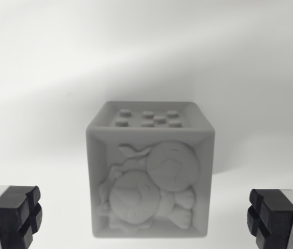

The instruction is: Destack cube

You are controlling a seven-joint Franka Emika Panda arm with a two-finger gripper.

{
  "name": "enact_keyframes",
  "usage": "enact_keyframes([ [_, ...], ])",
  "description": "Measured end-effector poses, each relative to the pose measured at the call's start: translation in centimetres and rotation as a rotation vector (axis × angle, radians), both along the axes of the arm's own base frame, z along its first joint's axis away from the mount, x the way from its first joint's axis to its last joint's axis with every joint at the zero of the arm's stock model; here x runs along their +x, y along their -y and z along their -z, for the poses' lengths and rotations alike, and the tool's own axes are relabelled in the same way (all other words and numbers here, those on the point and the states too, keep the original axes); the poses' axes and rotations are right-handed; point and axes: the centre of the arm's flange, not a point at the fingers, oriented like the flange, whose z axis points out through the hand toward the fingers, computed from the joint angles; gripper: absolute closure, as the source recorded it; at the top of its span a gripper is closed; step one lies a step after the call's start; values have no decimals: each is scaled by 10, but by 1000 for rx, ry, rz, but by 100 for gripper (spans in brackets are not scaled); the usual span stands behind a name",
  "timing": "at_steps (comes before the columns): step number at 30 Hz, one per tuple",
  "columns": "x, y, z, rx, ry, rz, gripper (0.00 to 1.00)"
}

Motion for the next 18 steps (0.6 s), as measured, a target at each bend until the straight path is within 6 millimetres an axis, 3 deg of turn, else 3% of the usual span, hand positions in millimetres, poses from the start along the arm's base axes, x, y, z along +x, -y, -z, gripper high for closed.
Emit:
enact_keyframes([
  [18,0,0,-70,2,3,1,0],
])
